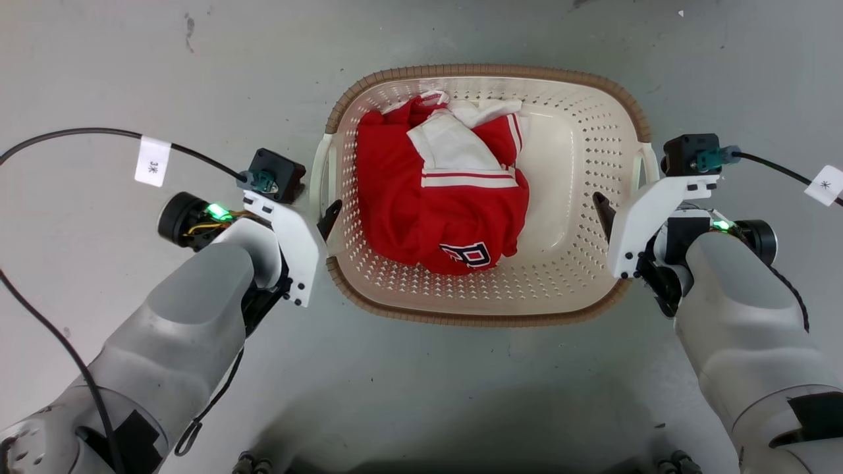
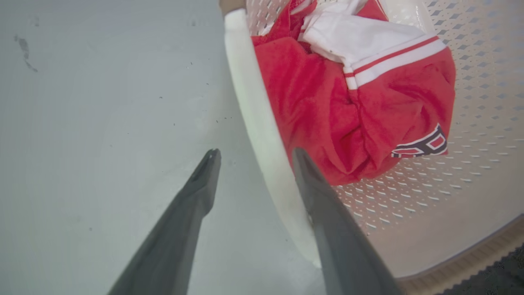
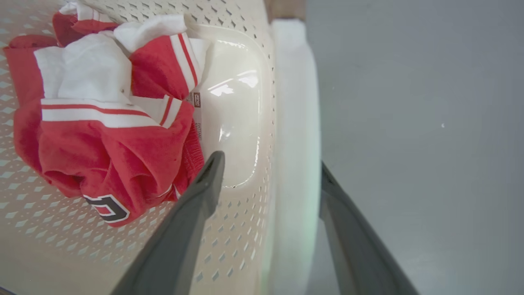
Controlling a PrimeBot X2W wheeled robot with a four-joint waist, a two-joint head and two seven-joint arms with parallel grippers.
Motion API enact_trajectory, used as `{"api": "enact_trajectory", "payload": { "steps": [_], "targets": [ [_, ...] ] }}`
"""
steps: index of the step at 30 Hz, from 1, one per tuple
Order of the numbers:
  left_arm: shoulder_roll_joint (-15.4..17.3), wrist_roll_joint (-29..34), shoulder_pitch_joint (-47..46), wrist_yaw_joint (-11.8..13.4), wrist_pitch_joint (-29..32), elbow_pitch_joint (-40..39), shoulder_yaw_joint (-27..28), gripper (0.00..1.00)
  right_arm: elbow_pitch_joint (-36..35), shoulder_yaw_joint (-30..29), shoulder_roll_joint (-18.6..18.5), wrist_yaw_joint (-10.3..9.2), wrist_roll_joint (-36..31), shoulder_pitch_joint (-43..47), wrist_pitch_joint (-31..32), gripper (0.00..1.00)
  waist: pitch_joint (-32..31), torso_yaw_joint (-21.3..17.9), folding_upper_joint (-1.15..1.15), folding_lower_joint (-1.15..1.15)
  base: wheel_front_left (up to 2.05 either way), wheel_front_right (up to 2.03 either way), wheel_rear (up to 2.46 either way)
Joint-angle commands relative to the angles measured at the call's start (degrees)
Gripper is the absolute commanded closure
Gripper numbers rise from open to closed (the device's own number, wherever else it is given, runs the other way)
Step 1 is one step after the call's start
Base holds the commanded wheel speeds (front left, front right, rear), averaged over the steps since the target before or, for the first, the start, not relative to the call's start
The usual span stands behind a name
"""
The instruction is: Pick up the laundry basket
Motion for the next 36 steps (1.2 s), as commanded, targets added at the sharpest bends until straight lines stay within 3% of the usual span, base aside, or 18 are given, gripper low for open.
{"api": "enact_trajectory", "payload": {
  "steps": [1, 2, 3, 11, 19, 27, 36],
  "targets": [
    [-0.1, -1.0, -1.0, 0.0, 0.2, 0.0, -0.5, 1.0, 0.1, -0.1, 0.0, -0.02, 1.0, -0.4, 0.5, 0.55, 0.1, 0.2, 0.0, 0.0, 0.0, 0.0, 0.0],
    [0.0, -1.5, -1.1, 0.1, 0.1, -0.1, -1.2, 1.0, 0.1, 0.2, 0.0, -0.02, 1.0, -0.2, 0.5, 0.9, 0.1, 0.2, 0.0, 0.0, 0.0, 0.0, 0.0],
    [0.2, -2.1, -1.2, 0.1, 0.0, 0.0, -1.7, 1.0, 0.2, 0.5, 0.0, -0.02, 0.7, -0.1, 0.8, 1.0, 0.2, 0.2, 0.0, 0.0, 0.0, 0.0, 0.0],
    [1.0, -6.2, -1.7, 0.1, -0.3, -0.6, -5.6, 1.0, 0.1, 0.2, -0.1, -0.01, -0.7, 0.1, 0.3, 1.0, -0.2, 0.2, 0.0, 0.0, 0.0, 0.0, 0.0],
    [1.7, -9.2, -0.1, 0.0, 2.3, -3.0, -8.2, 1.0, 0.1, -0.3, -0.1, -0.01, -4.9, -0.4, 2.2, 1.0, -4.4, 0.1, 0.0, 0.0, 0.0, 0.0, 0.0],
    [3.8, -12.0, 3.5, -0.1, 11.0, -9.7, -9.3, 1.0, 0.1, -0.3, 0.0, -0.01, -10.5, 1.0, 10.9, 1.0, -13.1, 0.4, 0.0, 0.0, 0.0, 0.0, 0.0],
    [7.0, -16.9, 6.7, -0.2, 24.9, -17.5, -9.4, 1.0, 0.1, 4.6, 0.0, -0.01, -6.2, 4.2, 23.5, 1.0, -25.8, 0.6, 0.0, 0.0, 0.0, 0.0, 0.0]
  ]
}}
